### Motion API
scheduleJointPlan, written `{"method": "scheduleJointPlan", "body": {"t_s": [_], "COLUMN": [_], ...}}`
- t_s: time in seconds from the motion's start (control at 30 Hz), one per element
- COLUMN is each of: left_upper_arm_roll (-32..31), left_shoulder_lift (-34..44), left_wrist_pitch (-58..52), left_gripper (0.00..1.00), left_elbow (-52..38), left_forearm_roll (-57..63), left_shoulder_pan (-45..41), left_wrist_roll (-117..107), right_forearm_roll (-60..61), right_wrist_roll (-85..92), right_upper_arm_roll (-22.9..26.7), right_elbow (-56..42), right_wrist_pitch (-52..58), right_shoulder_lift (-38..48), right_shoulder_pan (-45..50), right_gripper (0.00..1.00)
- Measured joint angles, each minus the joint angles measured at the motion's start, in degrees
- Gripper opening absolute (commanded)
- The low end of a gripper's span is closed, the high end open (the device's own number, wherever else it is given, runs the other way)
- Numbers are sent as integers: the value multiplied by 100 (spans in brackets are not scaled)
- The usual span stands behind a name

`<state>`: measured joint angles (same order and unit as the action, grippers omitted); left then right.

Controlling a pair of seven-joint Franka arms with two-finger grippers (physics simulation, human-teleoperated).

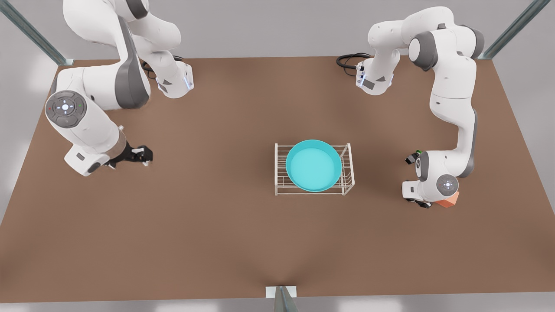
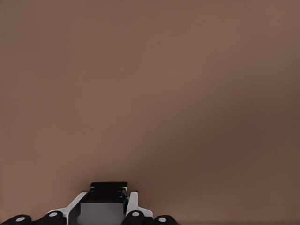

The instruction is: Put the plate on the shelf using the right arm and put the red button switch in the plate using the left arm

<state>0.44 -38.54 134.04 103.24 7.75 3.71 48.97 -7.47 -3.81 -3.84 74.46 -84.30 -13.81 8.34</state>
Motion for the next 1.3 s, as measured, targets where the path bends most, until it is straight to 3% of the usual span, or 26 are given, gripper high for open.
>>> {"method": "scheduleJointPlan", "body": {"t_s": [0.03, 0.1, 0.53, 0.67, 0.87, 1.03, 1.17, 1.3], "left_upper_arm_roll": [0, 0, 0, 0, -2, -42, -97, -141], "left_shoulder_lift": [0, 5, 219, 667, 1828, 2161, 2076, 1203], "left_wrist_pitch": [0, 7, -228, -607, -1567, -2329, -2813, -3124], "left_gripper": [54, 43, 42, 42, 42, 42, 42, 42], "left_elbow": [-2, -3, 7, 6, -198, -634, -1177, -2188], "left_forearm_roll": [1, 15, 33, 35, 31, -21, -150, -336], "left_shoulder_pan": [0, -1, -76, -366, -1018, -1786, -2700, -3428], "left_wrist_roll": [1, -8, -304, -597, -1403, -2280, -3216, -4237], "right_forearm_roll": [28, 62, 110, 111, 112, 111, 107, 103], "right_wrist_roll": [59, 169, 650, 741, 877, 962, 1016, 1060], "right_upper_arm_roll": [25, 71, 131, 176, 255, 278, 321, 337], "right_elbow": [5, 44, 142, 147, 149, 150, 207, 326], "right_wrist_pitch": [95, 266, 660, 687, 709, 733, 747, 752], "right_shoulder_lift": [124, 326, 418, 425, 426, 426, 456, 518], "right_shoulder_pan": [11, -2, -15, -17, -24, -9, -16, -77], "right_gripper": [100, 100, 100, 100, 100, 100, 100, 100]}}
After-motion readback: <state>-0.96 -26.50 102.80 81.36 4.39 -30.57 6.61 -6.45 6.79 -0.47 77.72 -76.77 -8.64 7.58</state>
